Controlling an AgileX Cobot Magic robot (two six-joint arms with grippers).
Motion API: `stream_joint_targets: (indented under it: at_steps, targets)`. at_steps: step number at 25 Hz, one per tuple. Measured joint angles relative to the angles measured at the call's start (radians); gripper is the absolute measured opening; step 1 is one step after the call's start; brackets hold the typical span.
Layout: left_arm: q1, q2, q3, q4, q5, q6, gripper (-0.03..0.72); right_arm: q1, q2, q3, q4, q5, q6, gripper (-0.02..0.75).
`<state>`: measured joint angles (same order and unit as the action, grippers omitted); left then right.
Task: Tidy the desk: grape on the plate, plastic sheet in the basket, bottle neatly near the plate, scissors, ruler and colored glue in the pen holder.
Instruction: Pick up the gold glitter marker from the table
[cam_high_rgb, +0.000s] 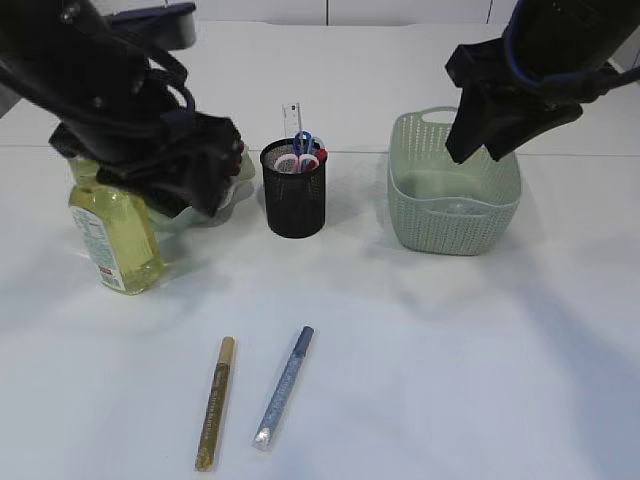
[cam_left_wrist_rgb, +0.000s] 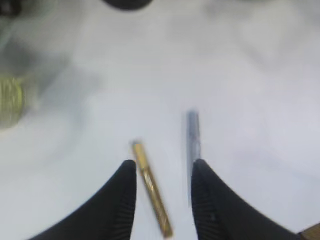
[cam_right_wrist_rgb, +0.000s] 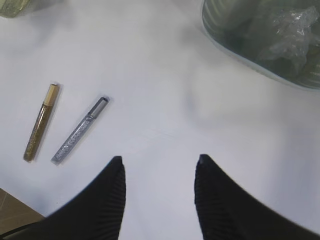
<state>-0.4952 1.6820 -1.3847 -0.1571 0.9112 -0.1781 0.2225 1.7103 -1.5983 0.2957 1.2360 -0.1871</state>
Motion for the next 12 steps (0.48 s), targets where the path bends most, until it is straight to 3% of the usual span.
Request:
stream_joint_targets:
  at_steps: [5,12]
  targets:
    - [-0.022,0.002,0.000,0.067,0.195,-0.110,0.277,0.000,0.000,0.000,-0.013,0.000,0.007,0.364]
    - [-0.135,0.026,0.030,0.125,0.251,-0.254,0.278,0.000,-0.029,0.000,-0.072,0.000,0.022,0.364]
